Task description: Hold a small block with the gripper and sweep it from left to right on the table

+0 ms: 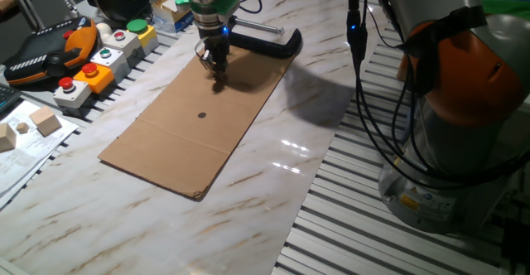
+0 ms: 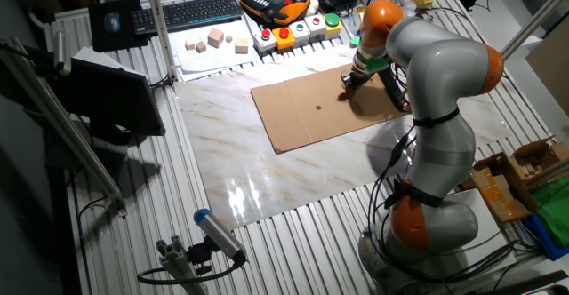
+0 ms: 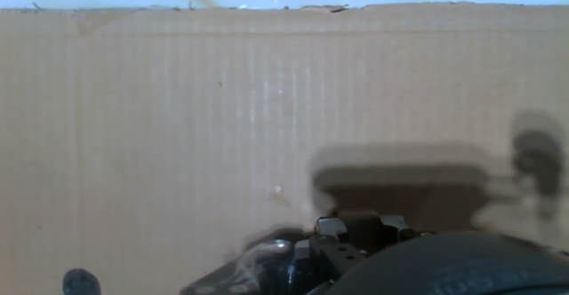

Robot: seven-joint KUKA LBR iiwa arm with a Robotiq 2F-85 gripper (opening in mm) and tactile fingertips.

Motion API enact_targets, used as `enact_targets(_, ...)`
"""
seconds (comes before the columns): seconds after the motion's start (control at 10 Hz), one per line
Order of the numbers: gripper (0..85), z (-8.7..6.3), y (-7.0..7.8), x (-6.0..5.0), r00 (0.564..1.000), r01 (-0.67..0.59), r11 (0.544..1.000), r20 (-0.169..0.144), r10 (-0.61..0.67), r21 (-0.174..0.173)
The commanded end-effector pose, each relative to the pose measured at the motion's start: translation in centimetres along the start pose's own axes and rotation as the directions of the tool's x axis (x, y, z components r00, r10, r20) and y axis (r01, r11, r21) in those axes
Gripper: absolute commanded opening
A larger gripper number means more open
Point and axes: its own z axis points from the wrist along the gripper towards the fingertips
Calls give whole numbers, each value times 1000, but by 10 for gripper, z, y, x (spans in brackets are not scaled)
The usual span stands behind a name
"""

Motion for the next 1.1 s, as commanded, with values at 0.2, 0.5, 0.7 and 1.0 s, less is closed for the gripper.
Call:
enact_targets(0.2,7,0,7,0,1000,-8,1000,-1,8,0)
enact_targets(0.5,7,0,12,0,1000,-13,1000,-3,13,0)
enact_targets(0.7,7,-1,14,-1,1000,-16,1000,-3,16,0)
enact_targets(1.0,7,1,17,-1,1000,-21,1000,-3,21,-3)
